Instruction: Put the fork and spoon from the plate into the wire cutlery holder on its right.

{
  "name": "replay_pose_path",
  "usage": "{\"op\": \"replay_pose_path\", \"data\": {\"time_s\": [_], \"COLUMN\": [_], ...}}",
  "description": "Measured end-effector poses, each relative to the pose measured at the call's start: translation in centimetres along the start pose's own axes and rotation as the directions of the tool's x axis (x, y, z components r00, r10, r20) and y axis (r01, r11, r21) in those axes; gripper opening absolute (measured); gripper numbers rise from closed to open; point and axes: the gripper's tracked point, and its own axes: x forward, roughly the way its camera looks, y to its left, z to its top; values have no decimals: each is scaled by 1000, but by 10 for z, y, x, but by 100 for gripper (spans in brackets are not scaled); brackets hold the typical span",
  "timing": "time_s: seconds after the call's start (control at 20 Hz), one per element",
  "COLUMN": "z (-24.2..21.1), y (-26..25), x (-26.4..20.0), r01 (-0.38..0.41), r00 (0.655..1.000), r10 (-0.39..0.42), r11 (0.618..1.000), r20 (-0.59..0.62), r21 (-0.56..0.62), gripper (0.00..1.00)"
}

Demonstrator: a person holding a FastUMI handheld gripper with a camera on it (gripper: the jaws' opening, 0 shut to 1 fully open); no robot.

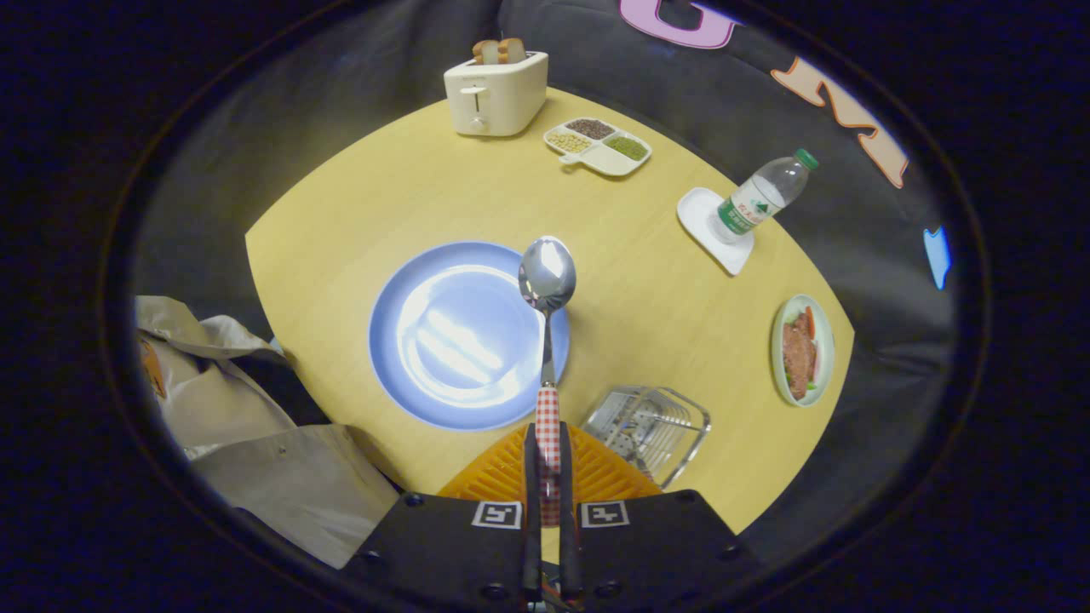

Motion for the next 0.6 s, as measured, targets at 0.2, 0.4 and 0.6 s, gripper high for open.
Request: {"op": "replay_pose_path", "data": {"time_s": [0.2, 0.4, 0.6], "z": [-17, -43, -65], "y": [-28, -50, -65], "x": [-13, -21, -25], "r01": [19, 39, 43], "r00": [999, 990, 973], "r10": [-18, -43, -47], "r11": [1000, 999, 999], "r20": [-50, -133, -224], "r21": [10, -30, -22], "gripper": [11, 11, 11]}}
